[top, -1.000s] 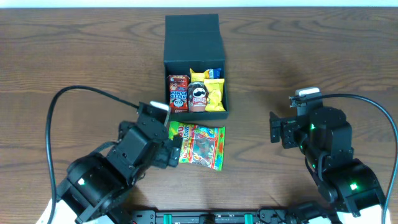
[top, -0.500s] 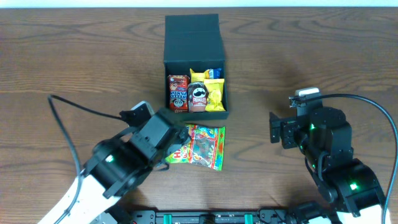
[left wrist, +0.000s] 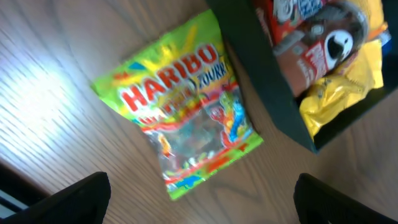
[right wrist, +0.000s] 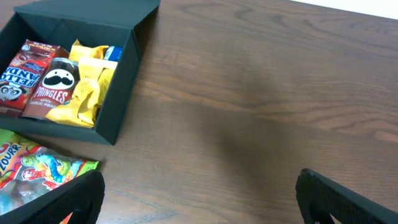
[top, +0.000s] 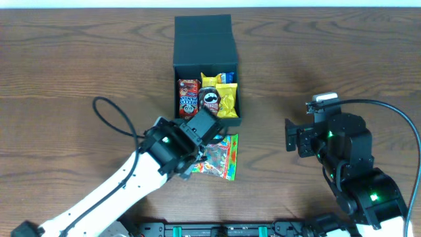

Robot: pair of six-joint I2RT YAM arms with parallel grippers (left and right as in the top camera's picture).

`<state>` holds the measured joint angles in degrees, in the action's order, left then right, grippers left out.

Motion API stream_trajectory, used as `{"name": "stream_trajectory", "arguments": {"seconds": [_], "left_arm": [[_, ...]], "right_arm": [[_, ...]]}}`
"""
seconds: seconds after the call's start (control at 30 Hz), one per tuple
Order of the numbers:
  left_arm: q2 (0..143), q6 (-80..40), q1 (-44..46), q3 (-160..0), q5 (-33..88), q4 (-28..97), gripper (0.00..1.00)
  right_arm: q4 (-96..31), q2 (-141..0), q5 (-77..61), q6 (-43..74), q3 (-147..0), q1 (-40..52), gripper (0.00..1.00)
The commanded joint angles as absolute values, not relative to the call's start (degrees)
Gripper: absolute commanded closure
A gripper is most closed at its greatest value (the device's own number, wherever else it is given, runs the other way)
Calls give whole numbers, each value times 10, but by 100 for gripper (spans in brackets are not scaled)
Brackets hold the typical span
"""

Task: Pack container
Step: 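Reach the left gripper forward to the green Haribo bag, then grasp the green Haribo bag with the left gripper and lift it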

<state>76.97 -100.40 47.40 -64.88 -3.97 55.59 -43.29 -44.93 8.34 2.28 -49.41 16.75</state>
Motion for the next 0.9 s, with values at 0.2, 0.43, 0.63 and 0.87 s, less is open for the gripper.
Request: {"name": "stream_trajectory", "arguments": {"seconds": [0.2, 0.43, 0.63, 0.87], "left_arm": [[797, -1106, 543, -505, -19, 363, 3], [797, -1179, 557, -447, -64, 295, 0], [805, -1194, 544, -447, -94, 267, 5], [848, -1194, 507, -448, -29, 231, 5]], "right_arm": [[-433, -449, 81, 15, -491, 160, 1], [-433, -449, 81, 15, -491, 160, 1], [-433, -449, 81, 15, -491, 160, 1], [-433, -449, 81, 15, -491, 160, 1]]}}
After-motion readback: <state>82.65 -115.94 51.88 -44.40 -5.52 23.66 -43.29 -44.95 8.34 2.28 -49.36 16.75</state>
